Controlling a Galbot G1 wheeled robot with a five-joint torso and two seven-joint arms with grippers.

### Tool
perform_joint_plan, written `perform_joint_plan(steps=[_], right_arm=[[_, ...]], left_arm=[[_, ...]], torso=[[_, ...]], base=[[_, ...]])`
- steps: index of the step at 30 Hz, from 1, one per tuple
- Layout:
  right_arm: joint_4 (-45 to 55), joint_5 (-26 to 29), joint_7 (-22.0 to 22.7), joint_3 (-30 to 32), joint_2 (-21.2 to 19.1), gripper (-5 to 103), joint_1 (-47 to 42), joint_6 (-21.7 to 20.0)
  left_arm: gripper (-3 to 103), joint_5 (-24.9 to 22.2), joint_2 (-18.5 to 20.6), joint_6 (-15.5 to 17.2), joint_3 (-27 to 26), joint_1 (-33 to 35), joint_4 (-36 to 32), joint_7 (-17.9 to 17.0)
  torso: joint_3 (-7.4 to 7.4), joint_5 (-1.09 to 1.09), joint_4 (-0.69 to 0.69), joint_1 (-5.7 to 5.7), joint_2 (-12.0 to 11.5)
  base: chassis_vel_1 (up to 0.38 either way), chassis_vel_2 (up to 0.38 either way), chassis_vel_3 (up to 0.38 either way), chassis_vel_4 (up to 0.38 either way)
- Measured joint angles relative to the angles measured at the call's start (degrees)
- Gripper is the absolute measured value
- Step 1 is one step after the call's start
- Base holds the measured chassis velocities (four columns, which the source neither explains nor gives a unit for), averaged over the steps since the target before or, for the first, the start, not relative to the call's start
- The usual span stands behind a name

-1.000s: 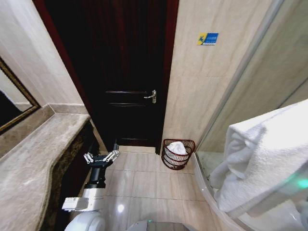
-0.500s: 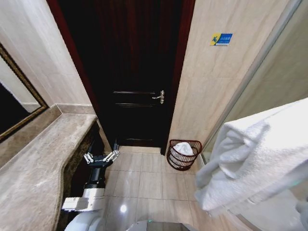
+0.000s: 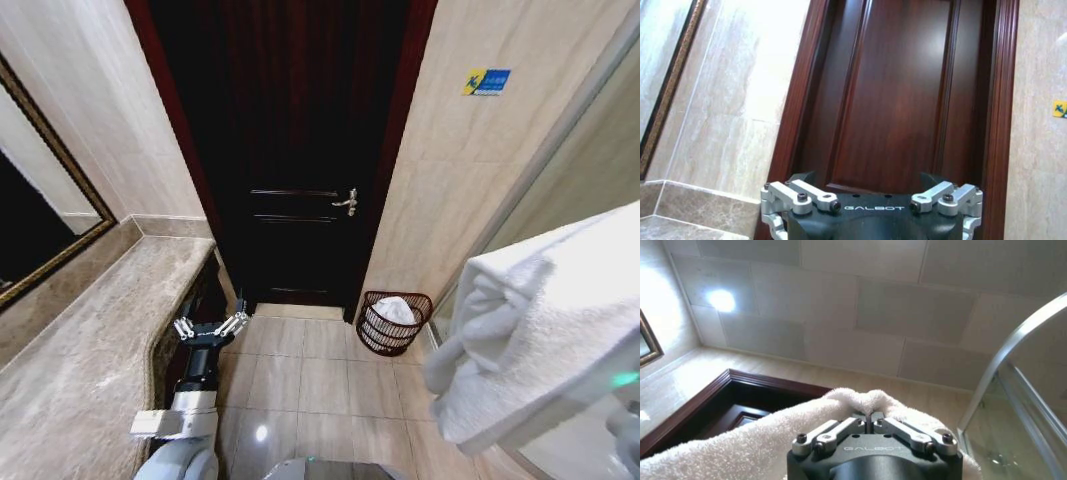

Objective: Discard the used towel into the hamper.

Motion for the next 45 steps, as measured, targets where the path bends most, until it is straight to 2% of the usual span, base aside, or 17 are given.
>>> perform_joint_plan(steps=[14,26,37,39,42,43,45], right_arm=[[-0.37,-1.18,1.94,0.28,0.93,2,-0.74,0.66],[-0.14,-1.14,1.65,0.59,1.59,2,-0.85,0.56],[-0.47,-0.54,1.19,1.07,1.47,2,-0.90,0.74],[-0.55,-0.55,1.18,1.05,1.49,2,-0.87,0.74],[-0.62,-0.55,1.15,1.05,1.50,2,-0.90,0.79],[-0.86,-0.56,1.06,1.05,1.50,2,-0.92,0.79],[-1.08,-0.56,0.94,1.05,1.50,2,-0.93,0.86]], left_arm=[[100,0.00,0.00,0.00,0.00,0.00,0.00,0.00],[100,0.00,0.00,0.00,0.00,0.01,0.00,0.00],[100,0.00,0.01,0.00,0.00,0.00,0.00,0.00],[100,0.00,0.00,0.00,0.00,0.00,0.00,0.00],[100,0.00,0.00,0.00,0.01,0.00,0.00,0.00],[100,0.00,0.00,0.00,0.00,0.00,0.00,0.00],[100,0.00,0.00,0.00,0.00,0.00,0.00,0.00]], torso=[[-0.01,-0.04,0.00,-0.01,-0.02],[-0.02,-0.03,0.00,-0.04,-0.02],[-0.01,-0.05,0.01,0.00,-0.04],[-0.01,0.02,0.02,0.01,-0.04],[-0.01,-0.09,0.00,0.01,-0.05],[-0.01,0.03,0.01,0.00,-0.04],[-0.01,-0.01,0.01,-0.01,-0.04]], base=[[0.000,0.000,0.000,0.000],[-0.016,0.017,0.014,-0.012],[-0.161,0.148,0.159,-0.154],[-0.186,0.183,0.196,-0.202],[-0.202,0.191,0.203,-0.189],[-0.178,0.172,0.173,-0.169],[-0.178,0.171,0.164,-0.169]])
